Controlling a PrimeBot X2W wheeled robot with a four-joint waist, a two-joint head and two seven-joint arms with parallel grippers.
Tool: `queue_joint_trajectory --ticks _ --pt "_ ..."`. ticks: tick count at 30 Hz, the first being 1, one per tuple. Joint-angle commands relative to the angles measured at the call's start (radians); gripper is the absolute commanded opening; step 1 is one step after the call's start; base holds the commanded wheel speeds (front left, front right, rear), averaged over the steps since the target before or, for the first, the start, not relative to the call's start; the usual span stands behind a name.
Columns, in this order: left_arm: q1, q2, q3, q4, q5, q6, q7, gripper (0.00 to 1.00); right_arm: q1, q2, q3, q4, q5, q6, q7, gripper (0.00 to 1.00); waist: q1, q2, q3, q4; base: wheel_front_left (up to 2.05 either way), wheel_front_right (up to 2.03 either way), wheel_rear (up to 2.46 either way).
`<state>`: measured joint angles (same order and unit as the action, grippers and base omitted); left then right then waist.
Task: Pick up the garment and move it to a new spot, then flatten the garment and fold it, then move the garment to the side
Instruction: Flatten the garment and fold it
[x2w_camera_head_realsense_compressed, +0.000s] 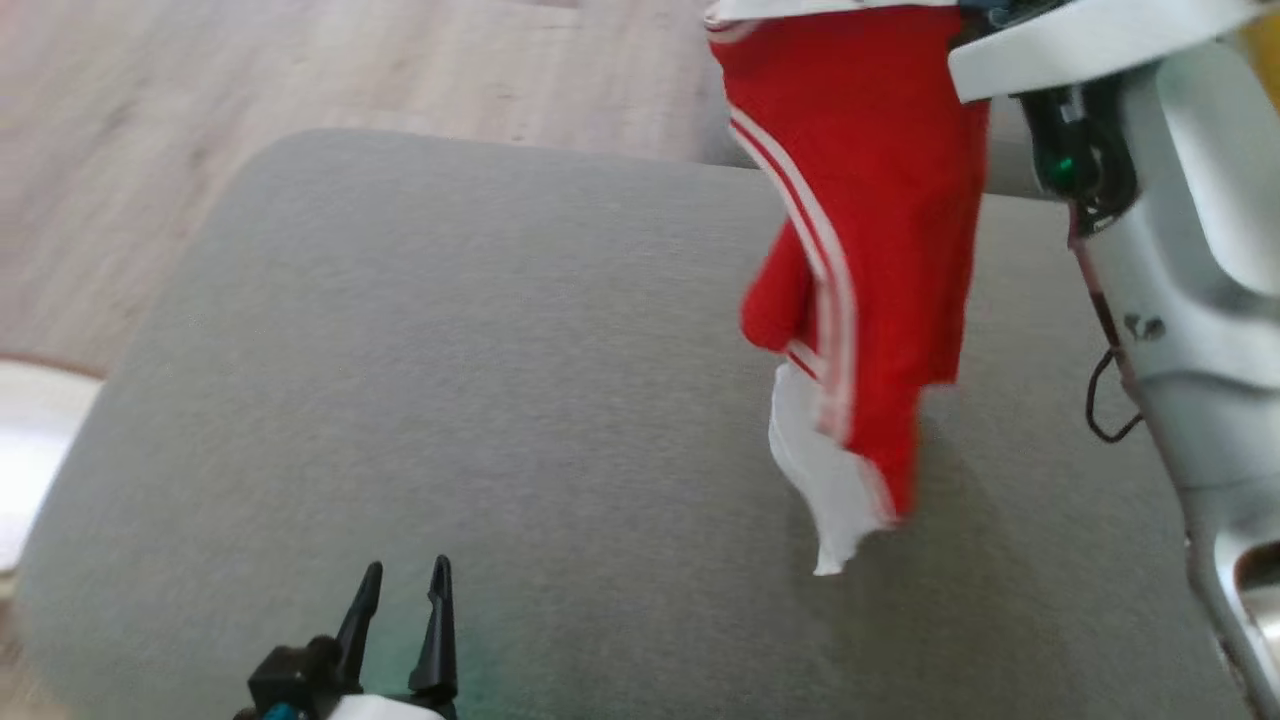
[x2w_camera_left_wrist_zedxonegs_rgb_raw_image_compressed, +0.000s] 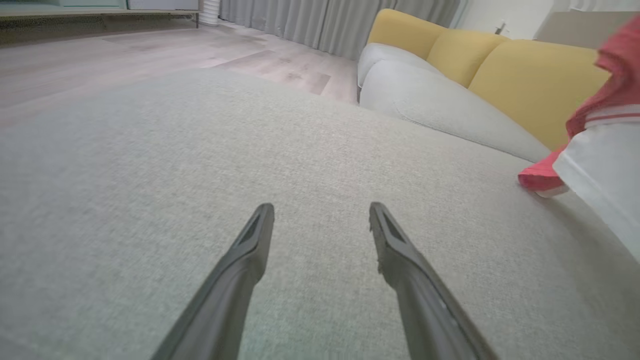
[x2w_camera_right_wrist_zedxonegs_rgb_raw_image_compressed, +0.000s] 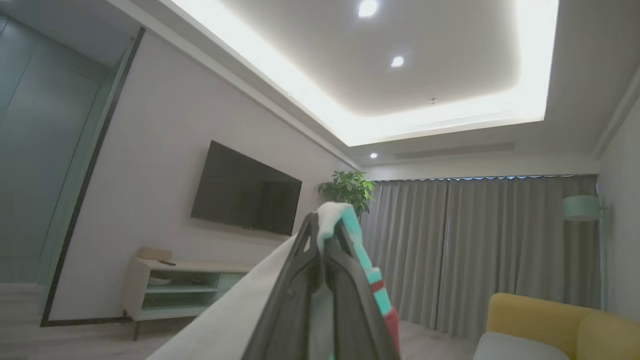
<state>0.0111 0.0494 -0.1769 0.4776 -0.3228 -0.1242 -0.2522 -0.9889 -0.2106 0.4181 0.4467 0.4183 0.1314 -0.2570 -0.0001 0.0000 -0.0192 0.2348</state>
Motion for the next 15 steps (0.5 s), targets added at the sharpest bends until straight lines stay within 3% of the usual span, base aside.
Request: queue_joint_trajectory --ticks 1,8,12,15 --pt "-0.016 0.001 0.015 -0.024 -0.010 -0.001 -0.010 1.00 -0.046 0.001 0.021 0.006 0.001 -0.001 -0.005 0.00 0.0001 0.0000 -0.008 0.067 0.00 0.00 0.00" --pt "0.009 0.001 0.013 -0.012 -0.012 0.006 -0.010 1.00 -0.102 0.004 0.007 0.090 0.040 -0.001 -0.005 0.00 0.0001 0.0000 -0.006 0.174 0.00 0.00 0.00" --pt "0.022 0.001 0.034 -0.014 -0.003 0.005 -0.010 1.00 -0.113 0.031 -0.019 0.063 0.057 -0.001 -0.005 0.00 0.0001 0.0000 0.000 0.192 0.00 0.00 0.00" --pt "0.027 0.001 0.042 -0.017 -0.001 0.004 -0.010 1.00 -0.099 0.011 -0.017 0.052 0.053 -0.001 -0.005 0.00 0.0001 0.0000 0.006 0.190 0.00 0.00 0.00"
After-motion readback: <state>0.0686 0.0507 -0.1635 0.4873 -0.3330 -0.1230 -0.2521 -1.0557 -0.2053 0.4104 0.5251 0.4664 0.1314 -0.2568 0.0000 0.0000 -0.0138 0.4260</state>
